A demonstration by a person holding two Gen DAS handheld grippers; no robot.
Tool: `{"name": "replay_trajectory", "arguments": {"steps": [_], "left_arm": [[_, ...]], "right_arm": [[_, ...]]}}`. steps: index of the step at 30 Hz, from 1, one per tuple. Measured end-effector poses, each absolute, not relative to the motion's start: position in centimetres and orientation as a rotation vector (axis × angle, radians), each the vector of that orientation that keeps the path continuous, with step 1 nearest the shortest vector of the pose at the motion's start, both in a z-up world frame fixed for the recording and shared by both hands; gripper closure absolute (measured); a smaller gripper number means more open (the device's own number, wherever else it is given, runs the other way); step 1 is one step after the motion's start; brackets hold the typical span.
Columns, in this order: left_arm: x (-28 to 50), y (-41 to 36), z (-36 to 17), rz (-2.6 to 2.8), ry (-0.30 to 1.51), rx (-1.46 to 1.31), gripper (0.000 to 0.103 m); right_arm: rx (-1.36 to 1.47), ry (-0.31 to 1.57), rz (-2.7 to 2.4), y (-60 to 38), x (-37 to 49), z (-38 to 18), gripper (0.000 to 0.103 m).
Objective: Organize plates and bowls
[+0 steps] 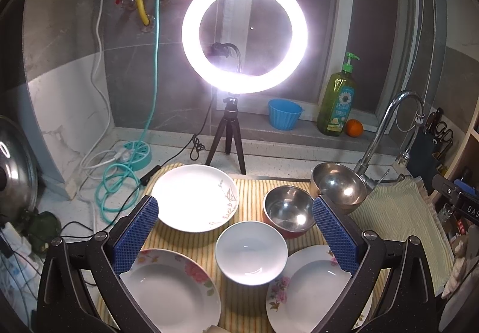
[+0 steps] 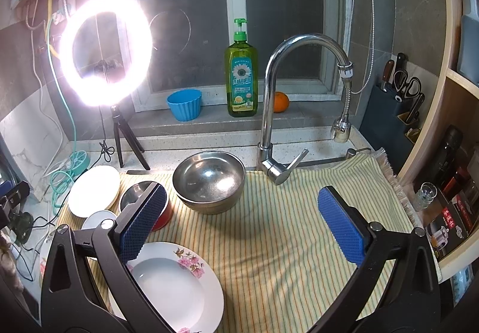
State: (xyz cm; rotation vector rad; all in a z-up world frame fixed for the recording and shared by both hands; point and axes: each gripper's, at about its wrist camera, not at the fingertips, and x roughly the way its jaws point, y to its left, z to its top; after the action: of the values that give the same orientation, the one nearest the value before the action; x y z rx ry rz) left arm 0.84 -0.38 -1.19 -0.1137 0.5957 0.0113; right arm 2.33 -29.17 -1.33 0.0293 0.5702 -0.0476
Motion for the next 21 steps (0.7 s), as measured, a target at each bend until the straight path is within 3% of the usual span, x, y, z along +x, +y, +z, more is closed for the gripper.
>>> {"name": "replay_trajectory", "arguments": {"steps": [21], "left_arm": [[1.2, -1.4, -2.7, 0.016, 0.667, -0.081, 0.001]], "right_arm": [[-0.021, 0.646, -0.03, -29.1, 3.9, -3.6, 0.0]]}}
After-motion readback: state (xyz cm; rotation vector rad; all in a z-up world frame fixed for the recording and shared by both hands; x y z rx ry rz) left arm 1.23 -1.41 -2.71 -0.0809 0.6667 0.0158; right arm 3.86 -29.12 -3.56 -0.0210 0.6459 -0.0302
